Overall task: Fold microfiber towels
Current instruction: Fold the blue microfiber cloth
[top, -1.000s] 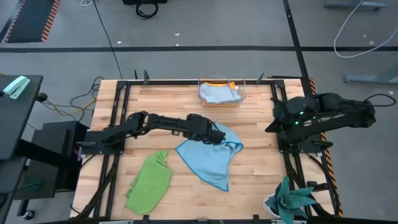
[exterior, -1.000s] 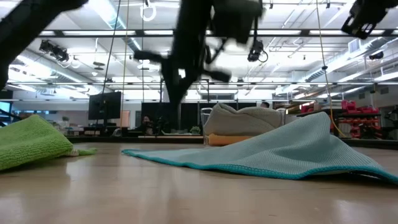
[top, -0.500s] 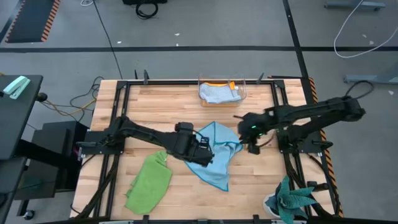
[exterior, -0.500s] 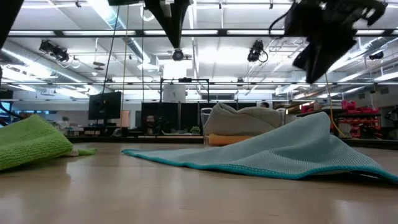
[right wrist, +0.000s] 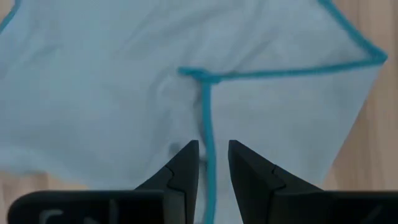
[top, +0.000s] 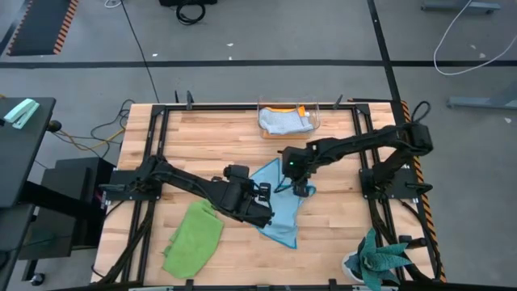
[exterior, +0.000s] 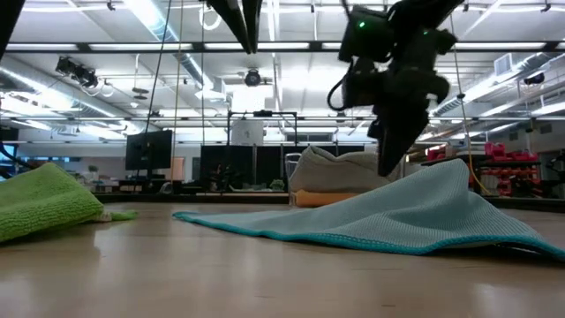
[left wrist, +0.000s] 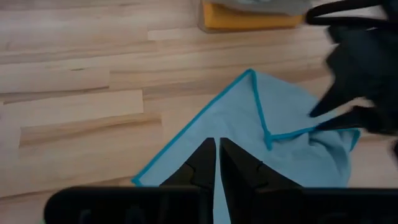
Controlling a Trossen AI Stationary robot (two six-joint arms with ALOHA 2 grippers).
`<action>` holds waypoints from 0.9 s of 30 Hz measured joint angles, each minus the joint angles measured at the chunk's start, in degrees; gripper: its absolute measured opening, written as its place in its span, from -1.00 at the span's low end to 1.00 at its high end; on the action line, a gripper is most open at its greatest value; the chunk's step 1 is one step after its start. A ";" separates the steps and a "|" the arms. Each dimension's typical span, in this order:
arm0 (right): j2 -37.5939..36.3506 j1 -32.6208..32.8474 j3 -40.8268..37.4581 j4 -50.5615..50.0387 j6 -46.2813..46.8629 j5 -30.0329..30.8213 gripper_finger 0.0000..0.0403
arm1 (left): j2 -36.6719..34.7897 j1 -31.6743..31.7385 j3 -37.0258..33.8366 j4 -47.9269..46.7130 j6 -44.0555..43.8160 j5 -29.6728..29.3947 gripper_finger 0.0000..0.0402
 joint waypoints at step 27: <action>10.15 3.89 2.39 3.41 -3.29 0.05 -0.55 | -6.10 -4.37 0.03 -0.02 -0.73 -17.07 -0.89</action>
